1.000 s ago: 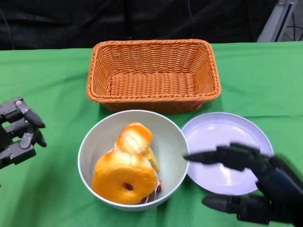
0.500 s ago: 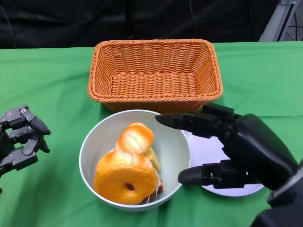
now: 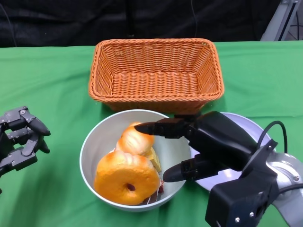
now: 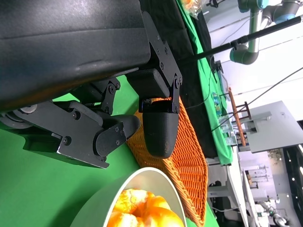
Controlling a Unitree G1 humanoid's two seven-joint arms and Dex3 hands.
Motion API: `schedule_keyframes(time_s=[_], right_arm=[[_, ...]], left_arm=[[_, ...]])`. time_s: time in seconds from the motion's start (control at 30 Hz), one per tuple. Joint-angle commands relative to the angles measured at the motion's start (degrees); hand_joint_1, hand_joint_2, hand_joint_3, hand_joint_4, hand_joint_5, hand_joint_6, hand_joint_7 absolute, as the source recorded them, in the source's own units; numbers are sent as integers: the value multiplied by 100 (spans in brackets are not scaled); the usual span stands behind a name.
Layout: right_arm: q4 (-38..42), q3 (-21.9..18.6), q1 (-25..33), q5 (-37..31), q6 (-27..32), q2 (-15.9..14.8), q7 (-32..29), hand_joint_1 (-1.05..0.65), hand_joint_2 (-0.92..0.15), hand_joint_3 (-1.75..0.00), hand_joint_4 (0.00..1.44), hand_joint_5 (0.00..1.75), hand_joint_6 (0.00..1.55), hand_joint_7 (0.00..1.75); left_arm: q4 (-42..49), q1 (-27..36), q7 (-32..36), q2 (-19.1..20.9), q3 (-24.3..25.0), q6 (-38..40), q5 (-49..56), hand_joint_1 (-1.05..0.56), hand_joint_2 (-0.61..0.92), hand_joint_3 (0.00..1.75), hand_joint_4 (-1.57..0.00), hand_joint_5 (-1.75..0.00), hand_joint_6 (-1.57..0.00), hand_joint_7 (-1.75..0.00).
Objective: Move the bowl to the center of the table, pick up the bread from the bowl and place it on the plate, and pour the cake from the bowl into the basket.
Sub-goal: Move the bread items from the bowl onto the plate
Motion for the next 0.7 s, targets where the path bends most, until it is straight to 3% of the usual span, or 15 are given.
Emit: schedule_keyframes(time_s=[0.03, 0.33, 0.6, 0.7], right_arm=[[704, 180, -473, -376, -341, 29, -413, -69, -89, -1, 54, 14, 48, 0], [2103, 469, -1242, -871, -907, 172, -1292, -66, -89, 0, 54, 8, 47, 0], [2268, 486, -1311, -898, -1032, 174, -1417, -66, -89, 0, 56, 6, 47, 0], [1629, 399, -963, -545, -970, 171, -1118, -64, -89, 0, 57, 5, 46, 0]], left_arm=[[-17, 23, -6, 68, 7, 26, -51, -6, 71, 79, -79, -152, -87, -117], [-46, 65, 21, 46, -25, -2, -12, -7, 74, 72, -80, -151, -88, -115], [-47, 65, 22, 47, -28, -2, -14, -8, 75, 70, -80, -150, -88, -115], [41, 41, 88, 91, -72, -124, 106, -9, 74, 71, -79, -149, -87, -113]])
